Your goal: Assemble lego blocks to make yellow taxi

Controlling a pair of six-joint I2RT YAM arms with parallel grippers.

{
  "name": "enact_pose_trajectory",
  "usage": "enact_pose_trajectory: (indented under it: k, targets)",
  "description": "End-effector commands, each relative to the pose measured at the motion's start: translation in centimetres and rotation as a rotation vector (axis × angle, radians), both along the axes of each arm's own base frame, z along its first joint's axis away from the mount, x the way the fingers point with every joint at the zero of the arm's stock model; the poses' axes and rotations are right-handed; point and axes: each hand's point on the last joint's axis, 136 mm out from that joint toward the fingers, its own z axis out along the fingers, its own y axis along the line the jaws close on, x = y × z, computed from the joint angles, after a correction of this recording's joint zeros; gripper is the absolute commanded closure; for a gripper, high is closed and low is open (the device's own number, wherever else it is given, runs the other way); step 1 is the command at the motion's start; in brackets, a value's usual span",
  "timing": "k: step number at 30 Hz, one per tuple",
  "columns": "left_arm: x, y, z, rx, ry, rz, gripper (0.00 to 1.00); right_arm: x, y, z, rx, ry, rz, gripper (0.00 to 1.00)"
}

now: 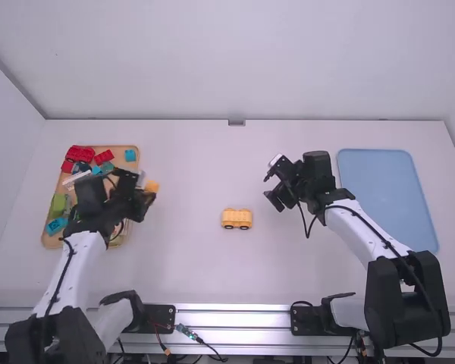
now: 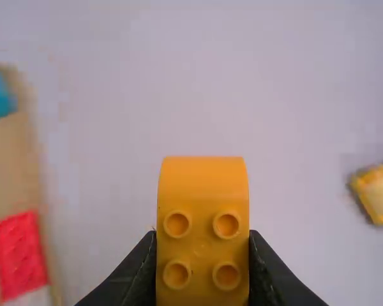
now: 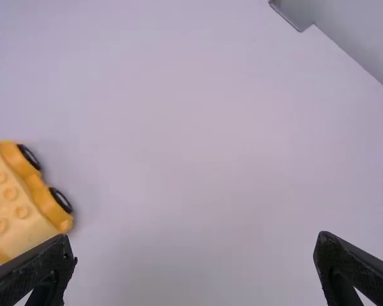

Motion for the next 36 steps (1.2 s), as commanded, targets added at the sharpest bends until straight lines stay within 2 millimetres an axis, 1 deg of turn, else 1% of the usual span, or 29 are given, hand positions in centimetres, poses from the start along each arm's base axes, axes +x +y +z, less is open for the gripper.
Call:
enact_pose_trajectory:
  k: [1,3,5,6,10,13,15,19,20,23,24,26,27,28,31,34,36]
  targets:
    - [-0.7,-3.6,-0.2,0.116,-0.094,-0.278,0.98,-0.5,1.0,1.4,0.063,-0.016,0.066,0.01]
    - [-1.2,-5.9,0.0,0.115,-0.132,-0.399,0.98,-1.0,1.6,1.7,0.106,-0.003,0.106,0.01]
    - [-1.5,-7.2,-0.2,0.115,-0.146,-0.471,0.98,-1.5,1.9,1.8,0.127,0.001,0.152,0.01]
    - [-1.6,-7.8,-0.3,0.12,-0.148,-0.503,0.98,-1.8,2.0,1.8,0.141,0.006,0.172,0.01]
    - [-1.4,-9.0,-0.7,0.125,-0.127,-0.565,0.98,-2.8,2.2,2.0,0.181,0.018,0.23,0.01]
    - [-1.7,-10.4,-0.7,0.14,-0.139,-0.689,0.98,-3.6,2.2,1.6,0.189,0.013,0.281,0.01]
    - [-1.7,-11.5,-0.7,0.129,-0.129,-0.772,0.98,-4.4,2.5,1.0,0.202,0.003,0.325,0.01]
    - [-1.2,-12.7,-1.6,0.161,-0.119,-0.894,0.98,-5.7,3.1,-0.1,0.245,-0.036,0.38,0.01]
    - [-1.2,-12.7,-1.6,0.162,-0.119,-0.898,0.98,-5.8,3.2,-0.2,0.249,-0.042,0.385,0.01]
    - [-0.5,-14.1,-2.7,0.179,-0.126,-0.975,0.98,-6.5,3.6,-1.8,0.288,-0.088,0.414,0.01]
    - [-0.5,-14.2,-2.8,0.18,-0.126,-0.981,0.98,-6.6,3.7,-2.0,0.293,-0.091,0.419,0.01]
    - [-0.2,-15.2,-3.6,0.177,-0.124,-1.012,0.99,-7.2,4.0,-3.4,0.32,-0.116,0.448,0.01]
    - [-0.2,-15.4,-3.7,0.177,-0.124,-1.019,0.99,-7.2,4.0,-3.8,0.319,-0.124,0.448,0.01]
    - [-0.3,-16.1,-3.9,0.176,-0.125,-1.039,0.99,-7.2,4.0,-4.7,0.317,-0.139,0.451,0.01]
    - [-0.3,-16.8,-4.3,0.2,-0.124,-1.058,0.99,-7.0,4.2,-5.7,0.335,-0.141,0.467,0.01]
    - [0.0,-17.5,-4.5,0.221,-0.107,-1.039,0.98,-6.7,4.8,-6.3,0.373,-0.116,0.499,0.01]
    - [-0.1,-18.2,-4.6,0.232,-0.109,-1.048,0.99,-6.2,5.6,-7.3,0.373,-0.092,0.522,0.01]
